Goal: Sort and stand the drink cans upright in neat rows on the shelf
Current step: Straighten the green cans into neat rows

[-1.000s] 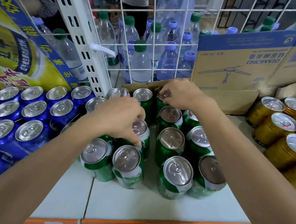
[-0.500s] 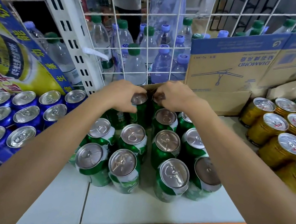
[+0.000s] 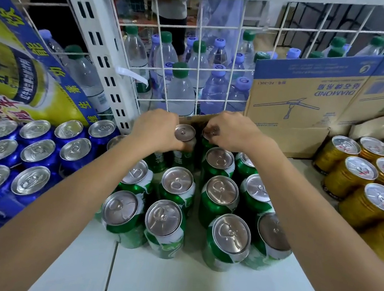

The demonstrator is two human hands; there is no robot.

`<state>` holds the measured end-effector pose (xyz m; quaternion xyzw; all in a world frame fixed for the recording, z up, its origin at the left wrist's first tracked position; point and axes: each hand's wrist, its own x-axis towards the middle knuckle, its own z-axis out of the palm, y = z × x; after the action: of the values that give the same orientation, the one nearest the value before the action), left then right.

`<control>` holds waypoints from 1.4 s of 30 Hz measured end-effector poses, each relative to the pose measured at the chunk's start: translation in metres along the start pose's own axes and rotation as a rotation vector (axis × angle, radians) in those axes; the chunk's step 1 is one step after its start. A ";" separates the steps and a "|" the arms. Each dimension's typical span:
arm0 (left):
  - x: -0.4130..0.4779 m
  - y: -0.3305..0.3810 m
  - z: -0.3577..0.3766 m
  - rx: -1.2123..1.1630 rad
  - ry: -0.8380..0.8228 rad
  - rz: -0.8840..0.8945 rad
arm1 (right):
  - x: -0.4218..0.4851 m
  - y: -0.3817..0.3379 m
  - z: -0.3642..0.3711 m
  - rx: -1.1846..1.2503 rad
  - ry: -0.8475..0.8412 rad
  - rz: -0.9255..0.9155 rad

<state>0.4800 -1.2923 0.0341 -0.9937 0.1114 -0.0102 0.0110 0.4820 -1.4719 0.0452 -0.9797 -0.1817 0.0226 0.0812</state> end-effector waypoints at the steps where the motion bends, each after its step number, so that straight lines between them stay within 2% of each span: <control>1: 0.000 0.002 0.002 0.002 0.021 -0.050 | 0.000 0.000 0.000 0.001 0.001 0.001; 3: 0.000 0.007 0.004 0.016 0.045 -0.096 | 0.001 0.000 0.000 0.003 0.000 0.003; 7: 0.000 0.005 0.004 0.011 -0.006 -0.060 | 0.000 0.000 -0.001 0.005 -0.008 0.005; 10: -0.001 -0.002 -0.002 -0.008 -0.088 0.070 | 0.000 -0.001 -0.003 0.004 -0.016 0.011; 13: 0.000 -0.006 0.000 0.115 -0.077 0.187 | -0.001 0.000 -0.004 -0.006 -0.021 0.012; 20: 0.004 0.000 0.007 0.040 -0.042 0.064 | 0.000 0.000 -0.002 -0.005 -0.023 0.010; 29: 0.002 -0.002 0.001 0.041 -0.096 0.142 | -0.004 -0.001 -0.002 -0.006 -0.016 0.011; 42: -0.005 0.001 0.006 0.051 -0.037 0.115 | -0.007 -0.004 -0.004 -0.012 -0.022 0.011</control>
<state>0.4751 -1.2923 0.0283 -0.9850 0.1679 0.0061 0.0390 0.4745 -1.4708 0.0498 -0.9809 -0.1771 0.0329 0.0733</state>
